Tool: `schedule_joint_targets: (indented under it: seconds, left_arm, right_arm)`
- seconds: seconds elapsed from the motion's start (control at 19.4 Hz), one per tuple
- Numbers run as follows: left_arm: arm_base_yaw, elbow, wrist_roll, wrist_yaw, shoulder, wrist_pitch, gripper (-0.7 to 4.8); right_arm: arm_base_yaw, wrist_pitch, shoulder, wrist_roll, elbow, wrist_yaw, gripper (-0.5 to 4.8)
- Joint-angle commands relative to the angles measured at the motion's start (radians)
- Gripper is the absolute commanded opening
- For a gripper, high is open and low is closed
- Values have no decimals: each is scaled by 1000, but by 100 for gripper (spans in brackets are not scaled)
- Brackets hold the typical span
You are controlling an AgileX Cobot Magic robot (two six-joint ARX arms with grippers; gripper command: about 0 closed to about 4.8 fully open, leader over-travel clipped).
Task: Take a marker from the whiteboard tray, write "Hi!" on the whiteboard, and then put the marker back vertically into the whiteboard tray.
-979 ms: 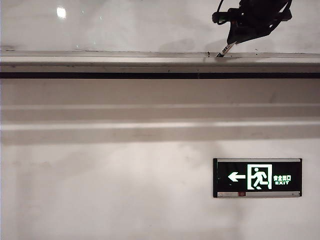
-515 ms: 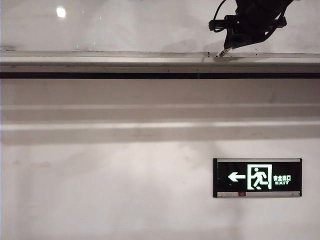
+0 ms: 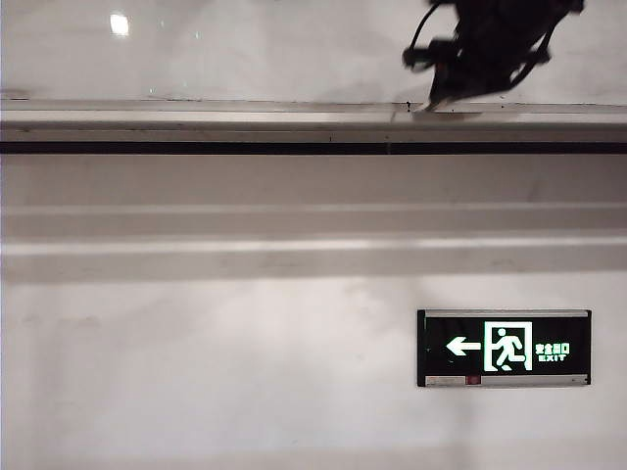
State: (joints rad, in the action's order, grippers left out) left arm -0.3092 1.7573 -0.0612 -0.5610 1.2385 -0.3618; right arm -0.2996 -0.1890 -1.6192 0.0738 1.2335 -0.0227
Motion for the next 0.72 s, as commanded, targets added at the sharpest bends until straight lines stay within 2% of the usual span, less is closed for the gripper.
schedule_joint_targets:
  seconds: [0.05, 0.15, 0.36, 0.57, 0.72]
  left_arm:
    - [0, 4, 1, -1, -3, 12, -5]
    - [0, 4, 1, -1, -3, 12, -5]
    - [0, 4, 1, -1, -3, 12, -5]
    - [0, 4, 1, -1, -3, 12, -5]
    - [0, 4, 1, -1, -3, 12, -5]
  right_arm:
    - [-1, -11, 8, -3, 5, 4, 105]
    - [-1, -16, 9, -3, 7, 4, 122]
    - [-1, -18, 10, -9, 7, -2, 88]
    - [-1, -33, 12, -78, 8, -3, 96]
    - [-1, -50, 12, -81, 8, -4, 94]
